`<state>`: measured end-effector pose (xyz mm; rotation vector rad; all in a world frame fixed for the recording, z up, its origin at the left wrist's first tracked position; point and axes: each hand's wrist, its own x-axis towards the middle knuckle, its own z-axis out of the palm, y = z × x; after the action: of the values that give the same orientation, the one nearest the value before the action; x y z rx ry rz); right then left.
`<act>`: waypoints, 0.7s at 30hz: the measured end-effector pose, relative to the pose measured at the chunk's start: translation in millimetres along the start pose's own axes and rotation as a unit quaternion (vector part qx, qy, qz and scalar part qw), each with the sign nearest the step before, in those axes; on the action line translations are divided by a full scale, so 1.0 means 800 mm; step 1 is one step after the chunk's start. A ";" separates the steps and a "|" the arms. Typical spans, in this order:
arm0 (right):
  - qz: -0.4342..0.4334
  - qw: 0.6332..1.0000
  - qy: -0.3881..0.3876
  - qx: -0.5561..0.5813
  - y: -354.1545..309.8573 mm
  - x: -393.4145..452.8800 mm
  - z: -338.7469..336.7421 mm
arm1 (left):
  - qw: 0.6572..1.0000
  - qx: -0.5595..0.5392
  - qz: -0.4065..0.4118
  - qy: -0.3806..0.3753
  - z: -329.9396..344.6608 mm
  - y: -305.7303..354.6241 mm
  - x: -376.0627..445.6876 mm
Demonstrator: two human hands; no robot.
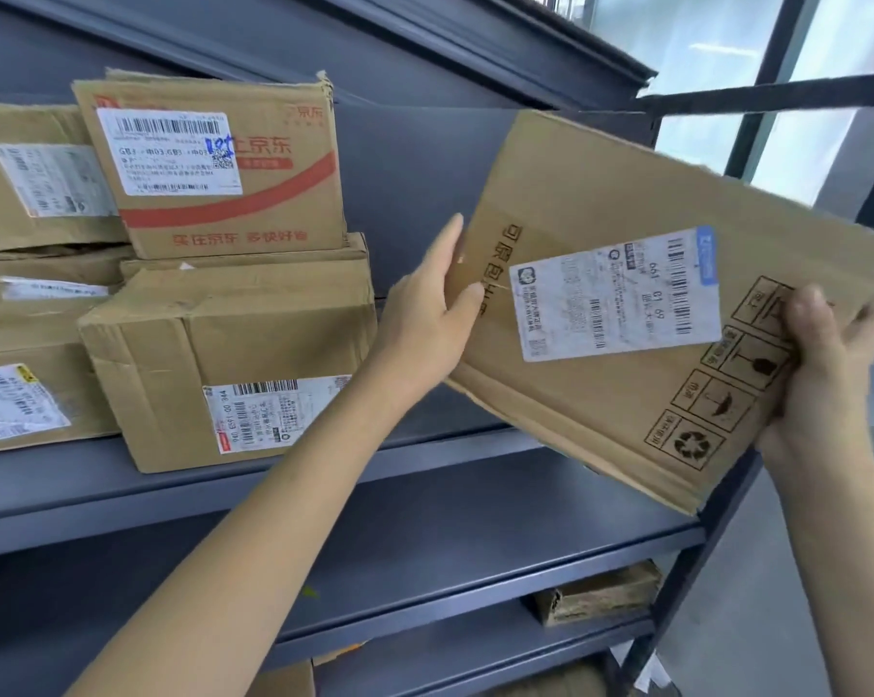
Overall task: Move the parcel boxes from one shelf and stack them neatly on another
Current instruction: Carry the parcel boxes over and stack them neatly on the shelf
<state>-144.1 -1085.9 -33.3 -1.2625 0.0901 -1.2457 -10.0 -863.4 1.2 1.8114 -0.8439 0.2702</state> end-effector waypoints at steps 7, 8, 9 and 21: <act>0.218 0.976 0.008 -0.022 0.048 0.003 0.009 | 0.984 0.158 -0.032 -0.075 0.001 -0.056 -0.048; 0.234 0.971 -0.008 -0.045 0.053 0.001 0.017 | 0.982 0.157 -0.052 -0.096 0.002 -0.060 -0.053; 0.248 0.967 -0.017 -0.063 0.057 -0.002 0.025 | 0.979 0.156 -0.064 -0.118 0.004 -0.064 -0.059; 0.133 0.922 -0.174 -0.320 0.112 -0.005 0.037 | 0.984 0.109 -0.107 -0.089 0.035 -0.050 -0.075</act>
<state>-68.6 -1081.8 -90.3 -1.9475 0.4244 -0.7537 -33.0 -855.9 -72.5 2.1376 -0.7567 0.0649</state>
